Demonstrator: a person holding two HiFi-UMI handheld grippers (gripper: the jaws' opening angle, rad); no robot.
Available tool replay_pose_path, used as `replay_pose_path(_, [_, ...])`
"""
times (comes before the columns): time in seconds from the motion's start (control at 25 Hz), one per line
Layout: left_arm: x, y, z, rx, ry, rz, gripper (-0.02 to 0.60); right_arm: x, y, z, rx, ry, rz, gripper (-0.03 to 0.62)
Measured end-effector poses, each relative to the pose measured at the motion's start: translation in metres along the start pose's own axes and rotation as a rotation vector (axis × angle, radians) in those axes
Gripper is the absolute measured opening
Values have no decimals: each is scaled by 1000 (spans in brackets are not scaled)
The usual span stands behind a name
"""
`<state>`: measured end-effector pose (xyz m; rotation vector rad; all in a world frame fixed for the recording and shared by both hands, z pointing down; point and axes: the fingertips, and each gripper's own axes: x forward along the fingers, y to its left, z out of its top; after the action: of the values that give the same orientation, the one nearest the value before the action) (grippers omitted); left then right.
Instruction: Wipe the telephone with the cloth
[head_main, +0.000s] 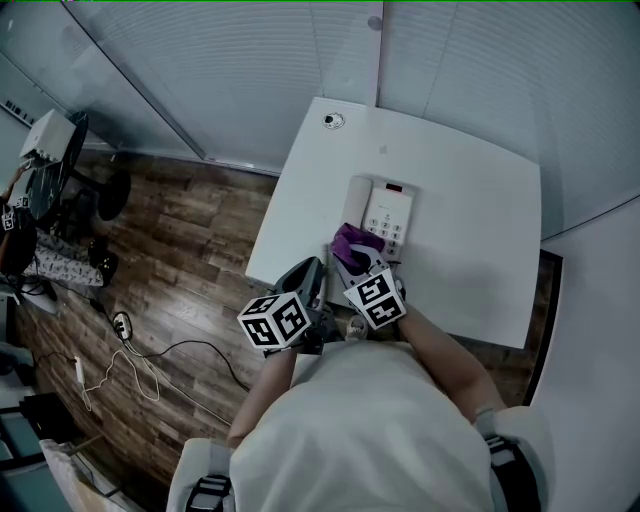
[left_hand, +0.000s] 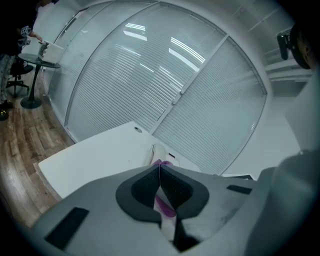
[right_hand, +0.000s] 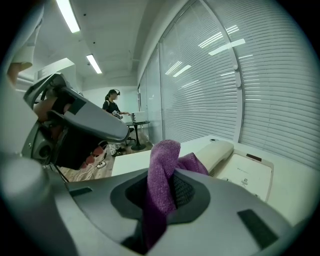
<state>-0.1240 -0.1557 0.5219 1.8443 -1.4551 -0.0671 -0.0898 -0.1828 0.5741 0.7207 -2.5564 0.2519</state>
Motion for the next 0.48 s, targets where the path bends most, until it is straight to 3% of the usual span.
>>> replay_pose_path(0.48, [-1,2,-6,-4,5,17,21,2,18,-15,-1,28,68,60])
